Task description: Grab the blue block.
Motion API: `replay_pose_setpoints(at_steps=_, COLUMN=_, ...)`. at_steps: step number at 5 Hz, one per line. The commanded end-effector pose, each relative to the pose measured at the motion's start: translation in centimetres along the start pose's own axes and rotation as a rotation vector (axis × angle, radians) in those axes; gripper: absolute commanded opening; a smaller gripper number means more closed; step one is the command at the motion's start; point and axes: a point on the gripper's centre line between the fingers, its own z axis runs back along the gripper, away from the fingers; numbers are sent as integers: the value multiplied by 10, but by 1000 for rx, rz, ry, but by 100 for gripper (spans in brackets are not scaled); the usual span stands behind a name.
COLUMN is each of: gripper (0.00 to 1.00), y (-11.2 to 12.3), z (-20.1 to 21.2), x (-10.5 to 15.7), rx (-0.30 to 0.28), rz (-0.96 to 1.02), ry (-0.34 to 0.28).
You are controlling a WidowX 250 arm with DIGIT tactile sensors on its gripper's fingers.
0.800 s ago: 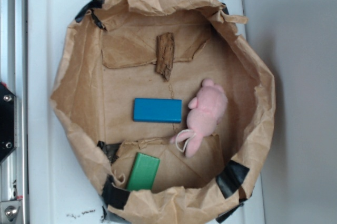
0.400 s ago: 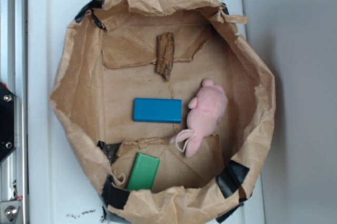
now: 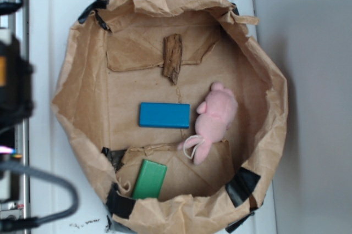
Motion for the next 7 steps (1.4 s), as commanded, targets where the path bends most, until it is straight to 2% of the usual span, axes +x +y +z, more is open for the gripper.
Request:
replay_pose_setpoints(at_steps=1, gripper=100, y=36, z=-42, x=41, rx=31, rz=13, ry=-32)
replay_pose_setpoints(at_steps=2, gripper=100, y=42, z=-64, x=39, rx=43, rz=25, ry=-25)
replay_pose_setpoints(at_steps=6, gripper=100, y=42, z=-64, x=39, rx=43, rz=25, ry=-25)
replay_pose_setpoints(at_steps=7, gripper=100, y=41, z=-101, x=50, rx=17, rz=26, ry=-59)
